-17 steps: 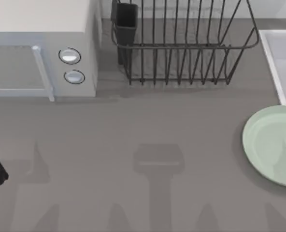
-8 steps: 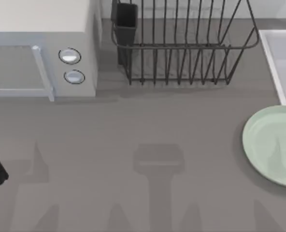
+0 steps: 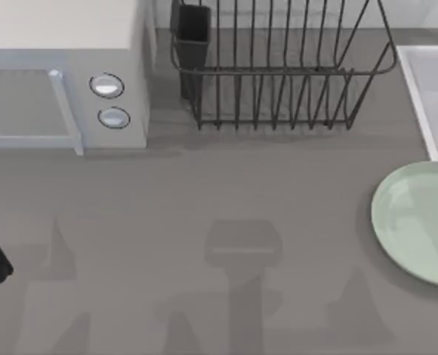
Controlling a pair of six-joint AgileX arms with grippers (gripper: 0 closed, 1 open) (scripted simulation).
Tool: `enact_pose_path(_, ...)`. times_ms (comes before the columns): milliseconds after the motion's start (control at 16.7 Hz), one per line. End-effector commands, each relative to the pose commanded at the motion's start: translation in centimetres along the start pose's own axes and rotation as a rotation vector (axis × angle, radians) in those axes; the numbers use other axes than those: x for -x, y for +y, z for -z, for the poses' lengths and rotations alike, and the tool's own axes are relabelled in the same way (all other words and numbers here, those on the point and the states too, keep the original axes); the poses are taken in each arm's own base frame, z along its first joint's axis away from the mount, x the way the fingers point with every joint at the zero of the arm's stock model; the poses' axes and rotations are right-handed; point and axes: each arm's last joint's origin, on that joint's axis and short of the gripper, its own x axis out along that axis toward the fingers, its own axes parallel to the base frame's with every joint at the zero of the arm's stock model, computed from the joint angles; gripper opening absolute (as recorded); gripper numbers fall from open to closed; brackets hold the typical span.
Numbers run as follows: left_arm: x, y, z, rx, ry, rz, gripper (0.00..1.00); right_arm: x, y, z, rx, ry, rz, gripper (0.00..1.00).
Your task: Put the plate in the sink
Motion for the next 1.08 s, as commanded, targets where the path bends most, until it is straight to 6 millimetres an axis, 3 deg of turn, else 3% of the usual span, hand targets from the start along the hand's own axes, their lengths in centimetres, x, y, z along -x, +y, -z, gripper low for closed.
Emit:
enact_pose_path(300,0.0,0.0,0.0,0.0,0.0,0.0,1.0,-6.9,3.5,-4.8,-0.014,0.412,0.048,1.0)
enact_pose_path(600,0.0,0.0,0.0,0.0,0.0,0.0,1.0,-13.6,6.3,-5.8,-0.008,0.694,0.119,1.0)
enact_pose_path(780,0.0,0.0,0.0,0.0,0.0,0.0,1.0,-15.3,7.1,-5.7,-0.005,0.763,0.143,1.0)
enact_pose_path(1080,0.0,0.0,0.0,0.0,0.0,0.0,1.0,-15.5,7.0,-5.7,-0.009,0.767,0.146,1.0)
